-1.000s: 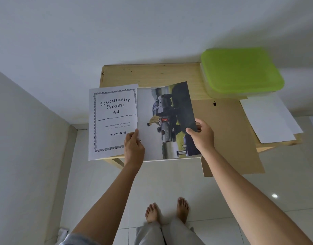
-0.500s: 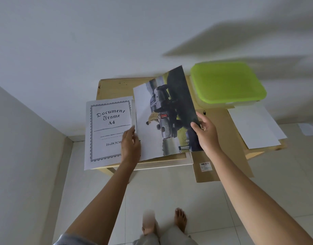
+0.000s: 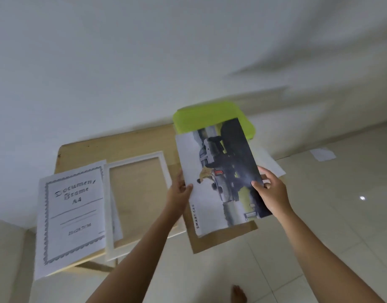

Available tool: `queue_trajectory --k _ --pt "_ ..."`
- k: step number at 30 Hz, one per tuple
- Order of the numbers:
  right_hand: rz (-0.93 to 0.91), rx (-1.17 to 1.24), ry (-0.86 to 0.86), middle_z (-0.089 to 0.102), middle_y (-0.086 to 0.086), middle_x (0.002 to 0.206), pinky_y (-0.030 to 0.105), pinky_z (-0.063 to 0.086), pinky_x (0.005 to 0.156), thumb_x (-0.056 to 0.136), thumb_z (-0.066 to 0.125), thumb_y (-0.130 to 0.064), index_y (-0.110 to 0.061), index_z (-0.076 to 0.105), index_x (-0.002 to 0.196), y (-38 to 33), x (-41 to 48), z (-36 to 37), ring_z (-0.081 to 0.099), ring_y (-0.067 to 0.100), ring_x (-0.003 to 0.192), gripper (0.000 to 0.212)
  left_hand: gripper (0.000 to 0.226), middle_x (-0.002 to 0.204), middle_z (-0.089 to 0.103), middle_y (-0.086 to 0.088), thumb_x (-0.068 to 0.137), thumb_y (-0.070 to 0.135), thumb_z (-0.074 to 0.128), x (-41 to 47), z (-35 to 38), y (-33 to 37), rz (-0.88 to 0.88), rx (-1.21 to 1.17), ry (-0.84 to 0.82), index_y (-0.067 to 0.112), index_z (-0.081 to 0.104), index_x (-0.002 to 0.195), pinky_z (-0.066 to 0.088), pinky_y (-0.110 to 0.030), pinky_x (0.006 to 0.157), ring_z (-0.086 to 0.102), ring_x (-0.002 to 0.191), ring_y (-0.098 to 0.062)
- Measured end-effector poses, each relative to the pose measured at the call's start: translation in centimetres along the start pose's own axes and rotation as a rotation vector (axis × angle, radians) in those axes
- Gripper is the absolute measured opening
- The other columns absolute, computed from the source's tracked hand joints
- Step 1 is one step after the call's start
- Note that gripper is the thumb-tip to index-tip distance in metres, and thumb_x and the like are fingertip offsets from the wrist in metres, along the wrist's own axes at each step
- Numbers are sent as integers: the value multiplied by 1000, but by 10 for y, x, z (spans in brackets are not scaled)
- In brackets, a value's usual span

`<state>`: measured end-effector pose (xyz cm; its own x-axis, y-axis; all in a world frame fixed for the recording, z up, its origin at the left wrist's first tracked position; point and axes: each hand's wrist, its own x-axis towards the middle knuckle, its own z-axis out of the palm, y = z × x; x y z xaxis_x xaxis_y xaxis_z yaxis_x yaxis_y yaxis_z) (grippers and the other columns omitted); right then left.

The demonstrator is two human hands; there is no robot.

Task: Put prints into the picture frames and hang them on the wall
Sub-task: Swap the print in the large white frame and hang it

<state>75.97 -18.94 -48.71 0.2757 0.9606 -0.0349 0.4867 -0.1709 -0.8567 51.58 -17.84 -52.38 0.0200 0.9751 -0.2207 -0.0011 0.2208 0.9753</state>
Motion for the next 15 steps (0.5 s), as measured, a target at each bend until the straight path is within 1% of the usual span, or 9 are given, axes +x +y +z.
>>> queue_trajectory --k 2,5,8,10,11,12,13,15 --pt "53 -86 10 61 0 100 19 40 70 84 60 -5 -15 57 120 24 7 -24 57 19 89 37 56 112 64 -9 91 5 52 1 35 -14 -10 98 -52 24 30 140 58 -40 77 66 91 -22" --pt "121 -192 -3 60 2 90 22 40 68 82 59 1 -13 61 114 66 24 -58 56 16 77 35 58 95 65 -4 90 4 54 5 87 -33 -67 175 -98 24 33 139 57 -39 77 65 85 -25" --pt "169 -284 -55 61 6 90 26 44 66 83 58 0 -12 61 113 102 46 -84 57 21 77 33 53 91 63 -1 90 5 54 13 132 -44 -132 221 -82 24 37 137 57 -38 77 64 84 -23" --pt "174 -340 -80 61 8 94 29 47 68 84 57 -2 -12 61 114 122 64 -97 58 24 81 32 50 96 61 -3 91 8 53 21 160 -48 -162 286 -29 22 38 136 55 -27 69 62 82 -18" --pt "167 -361 -92 61 9 97 30 48 70 84 57 -3 -12 60 116 130 73 -103 59 25 84 33 47 103 58 -4 91 9 53 26 173 -49 -158 341 11 18 40 134 52 -20 65 59 81 -15" --pt "155 -378 -102 61 9 100 30 48 71 85 57 -4 -12 58 118 136 81 -106 58 26 87 34 43 110 53 -5 91 10 53 29 182 -48 -150 399 52 15 43 132 49 -17 66 56 82 -12" --pt "144 -391 -110 60 10 103 30 48 72 86 58 -5 -12 57 120 141 89 -110 58 26 90 35 40 114 49 -5 91 11 53 32 192 -47 -145 442 88 12 45 130 47 -19 70 53 85 -12" --pt "120 -419 -130 60 10 108 30 48 76 87 58 -7 -12 55 124 149 105 -114 58 27 95 38 38 113 43 -2 92 11 52 36 207 -49 -149 480 128 10 46 129 45 -23 79 51 90 -15"
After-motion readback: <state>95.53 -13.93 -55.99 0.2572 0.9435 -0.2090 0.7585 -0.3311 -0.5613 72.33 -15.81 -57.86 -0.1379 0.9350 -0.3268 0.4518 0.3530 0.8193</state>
